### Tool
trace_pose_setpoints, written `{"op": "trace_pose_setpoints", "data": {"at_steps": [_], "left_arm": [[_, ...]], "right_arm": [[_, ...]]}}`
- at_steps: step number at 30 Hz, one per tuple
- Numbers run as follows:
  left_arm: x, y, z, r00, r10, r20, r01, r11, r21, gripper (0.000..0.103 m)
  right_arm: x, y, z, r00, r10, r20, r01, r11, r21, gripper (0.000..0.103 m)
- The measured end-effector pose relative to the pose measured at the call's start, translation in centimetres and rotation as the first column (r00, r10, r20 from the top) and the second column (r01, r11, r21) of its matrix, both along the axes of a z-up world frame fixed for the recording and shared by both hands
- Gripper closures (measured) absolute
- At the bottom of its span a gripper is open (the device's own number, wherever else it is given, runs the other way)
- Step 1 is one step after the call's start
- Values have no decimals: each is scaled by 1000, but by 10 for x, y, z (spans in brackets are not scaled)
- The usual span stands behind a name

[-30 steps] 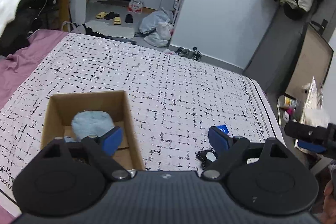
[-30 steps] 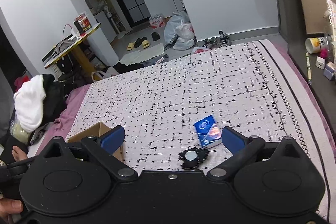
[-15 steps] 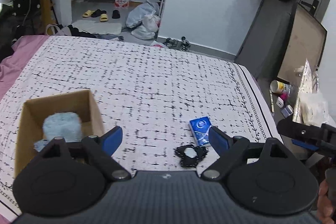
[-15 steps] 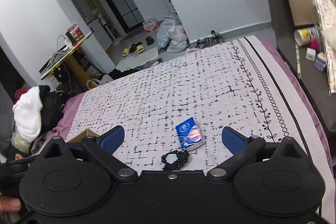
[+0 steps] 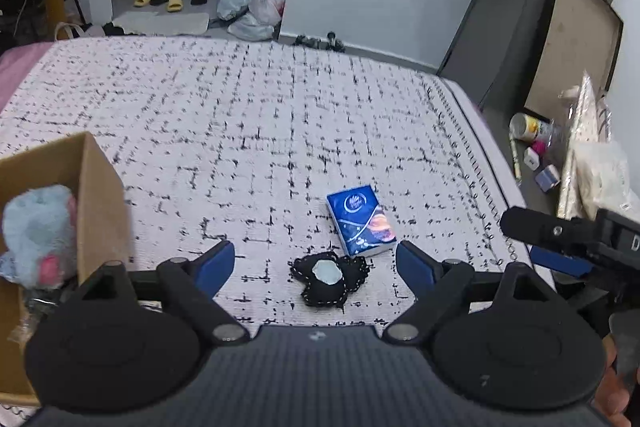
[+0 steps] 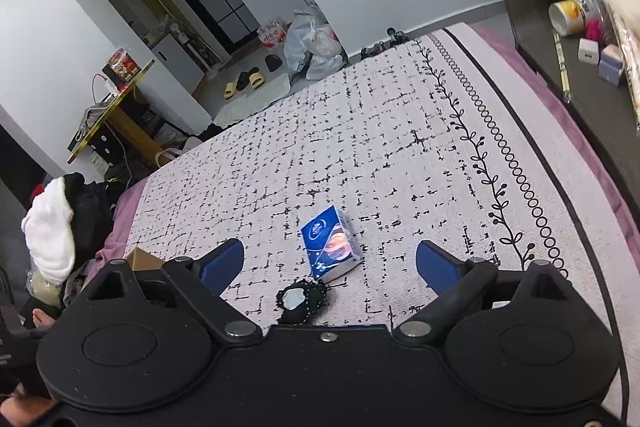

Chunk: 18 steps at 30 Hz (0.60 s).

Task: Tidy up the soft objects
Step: 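Move both tools toward the black lace pouch and blue tissue pack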

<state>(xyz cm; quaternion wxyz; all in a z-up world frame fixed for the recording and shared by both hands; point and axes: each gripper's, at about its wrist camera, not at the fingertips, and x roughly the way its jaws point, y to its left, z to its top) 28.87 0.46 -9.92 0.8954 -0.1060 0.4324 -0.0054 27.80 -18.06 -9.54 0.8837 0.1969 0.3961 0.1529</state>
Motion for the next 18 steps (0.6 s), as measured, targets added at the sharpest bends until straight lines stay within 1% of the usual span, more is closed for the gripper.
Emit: {"op": "trace_pose_setpoints", "data": {"at_steps": [4,5,7,9,12,15,18], "left_arm": [[10,-5,-20,999,7,-42,-8,1000,-17,18],[12,-6,-26,998,10,-54,-11,1000,-25,20],[16,-7,-37,997,14,-79,-16,999,-35,24],[20,-9,-47,995,16,-99,-20,999,-40,31],[25,-11,-61,993,24,-115,-30,998,-51,39],[29,-12,-70,993,29,-111,-35,998,-55,42],[34,-12,-79,991,36,-130,-45,997,-64,45]], "right_arm": [[10,-1,-13,1000,7,-15,-6,1000,19,11],[12,-1,-17,1000,8,-19,-8,1000,24,11],[16,0,-24,1000,14,-28,-13,999,33,12],[20,1,-31,999,20,-39,-18,999,36,13],[27,2,-41,998,23,-50,-21,999,36,13],[32,3,-49,998,23,-56,-21,999,38,13],[36,3,-56,998,28,-54,-25,998,49,13]]}}
